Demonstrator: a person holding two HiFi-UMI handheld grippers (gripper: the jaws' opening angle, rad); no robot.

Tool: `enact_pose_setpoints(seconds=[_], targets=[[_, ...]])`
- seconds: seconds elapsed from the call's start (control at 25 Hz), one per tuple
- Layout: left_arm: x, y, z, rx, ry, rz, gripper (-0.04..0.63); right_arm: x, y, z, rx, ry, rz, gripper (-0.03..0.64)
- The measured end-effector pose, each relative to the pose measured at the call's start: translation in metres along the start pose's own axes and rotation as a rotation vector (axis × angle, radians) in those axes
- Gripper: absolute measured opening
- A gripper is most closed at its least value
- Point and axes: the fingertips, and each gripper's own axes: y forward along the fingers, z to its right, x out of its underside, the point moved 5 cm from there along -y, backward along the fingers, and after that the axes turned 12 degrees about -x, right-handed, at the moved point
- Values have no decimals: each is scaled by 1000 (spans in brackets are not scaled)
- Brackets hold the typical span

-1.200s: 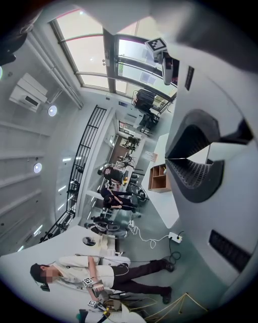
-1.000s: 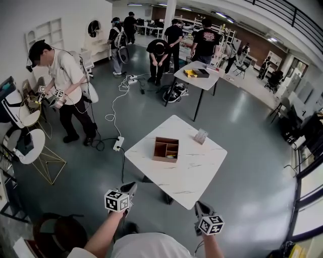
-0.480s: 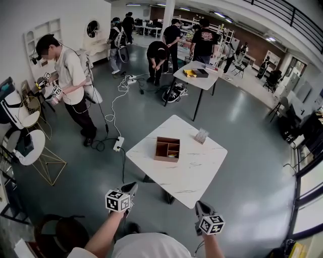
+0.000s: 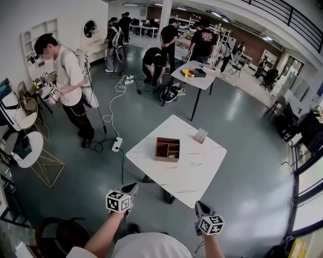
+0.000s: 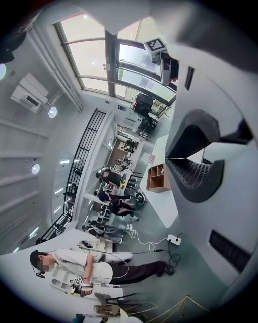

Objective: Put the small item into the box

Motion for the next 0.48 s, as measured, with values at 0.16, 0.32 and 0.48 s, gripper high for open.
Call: enact_pose_setpoints(seconds=[0.16,0.32,0.48], targets=[[-1,5,-5,11,7,-2,15,0,3,-3,11,-6,3,26],[-3,6,-8,15,9,-2,15,-1,4,-3,22,-7,8,26],[-2,8,-8,15,6,-3,15,0,4,-1,24,-8,11,26]])
